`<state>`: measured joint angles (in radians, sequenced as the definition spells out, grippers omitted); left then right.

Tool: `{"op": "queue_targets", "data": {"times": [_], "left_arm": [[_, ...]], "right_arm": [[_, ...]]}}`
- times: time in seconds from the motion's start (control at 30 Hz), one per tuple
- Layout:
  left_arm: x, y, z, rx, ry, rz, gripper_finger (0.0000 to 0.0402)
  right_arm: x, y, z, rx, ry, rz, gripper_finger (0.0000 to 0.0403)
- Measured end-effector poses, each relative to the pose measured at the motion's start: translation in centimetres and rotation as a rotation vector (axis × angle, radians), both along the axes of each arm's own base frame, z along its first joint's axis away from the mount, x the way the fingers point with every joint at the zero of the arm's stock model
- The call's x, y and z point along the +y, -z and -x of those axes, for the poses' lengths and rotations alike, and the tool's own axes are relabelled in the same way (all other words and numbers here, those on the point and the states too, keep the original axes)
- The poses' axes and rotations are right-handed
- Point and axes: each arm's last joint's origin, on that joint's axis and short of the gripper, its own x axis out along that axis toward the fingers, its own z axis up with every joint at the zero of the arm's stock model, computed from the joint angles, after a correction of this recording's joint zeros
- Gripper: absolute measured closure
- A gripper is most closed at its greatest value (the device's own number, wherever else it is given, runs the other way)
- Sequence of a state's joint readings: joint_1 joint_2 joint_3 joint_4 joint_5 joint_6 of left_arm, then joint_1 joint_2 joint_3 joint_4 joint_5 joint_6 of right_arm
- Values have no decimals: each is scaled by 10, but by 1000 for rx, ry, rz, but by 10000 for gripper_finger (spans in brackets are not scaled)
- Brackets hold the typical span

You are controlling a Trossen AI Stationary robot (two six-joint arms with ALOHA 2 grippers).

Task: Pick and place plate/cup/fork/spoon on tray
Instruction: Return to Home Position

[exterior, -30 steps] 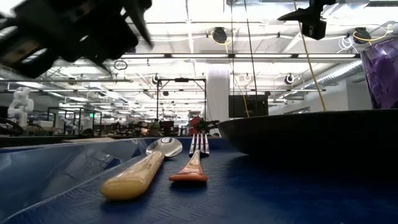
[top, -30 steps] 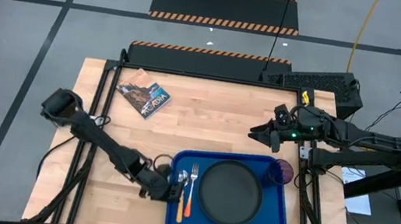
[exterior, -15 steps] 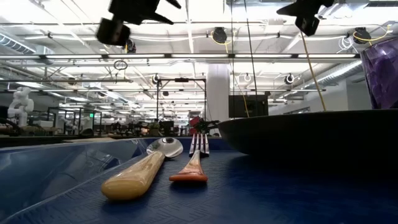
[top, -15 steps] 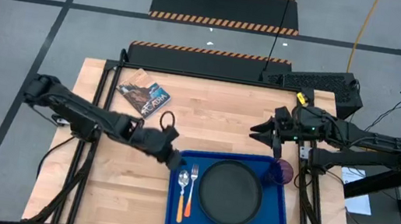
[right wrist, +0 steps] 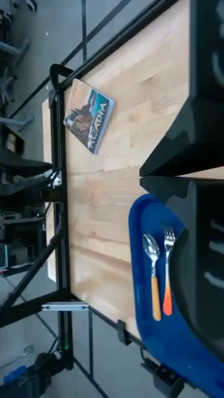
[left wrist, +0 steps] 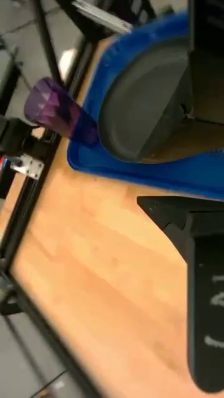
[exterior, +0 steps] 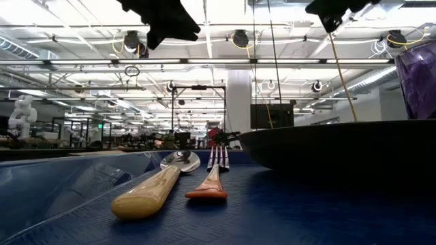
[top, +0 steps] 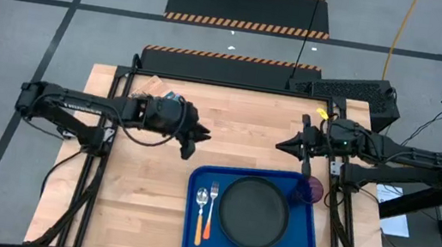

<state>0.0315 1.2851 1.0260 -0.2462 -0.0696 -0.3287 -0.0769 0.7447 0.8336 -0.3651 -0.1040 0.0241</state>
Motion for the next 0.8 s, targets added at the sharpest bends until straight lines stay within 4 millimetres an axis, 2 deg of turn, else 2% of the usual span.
{"op": "queue_targets", "data": {"times": [0.2, 0.4, 0.57, 0.8], "left_arm": [[20, -2, 1, -13, 98, -77, 315], [30, -2, 3, -11, 133, -123, 391], [29, 2, 5, 32, 125, -111, 393], [21, 4, 5, 56, 113, -63, 392]], "right_arm": [[0, 26, 2, -67, -6, 18, 402], [1, 56, 9, -188, -30, 121, 403], [1, 77, 18, -235, -35, 153, 403], [2, 93, 28, -340, -35, 203, 403]]}}
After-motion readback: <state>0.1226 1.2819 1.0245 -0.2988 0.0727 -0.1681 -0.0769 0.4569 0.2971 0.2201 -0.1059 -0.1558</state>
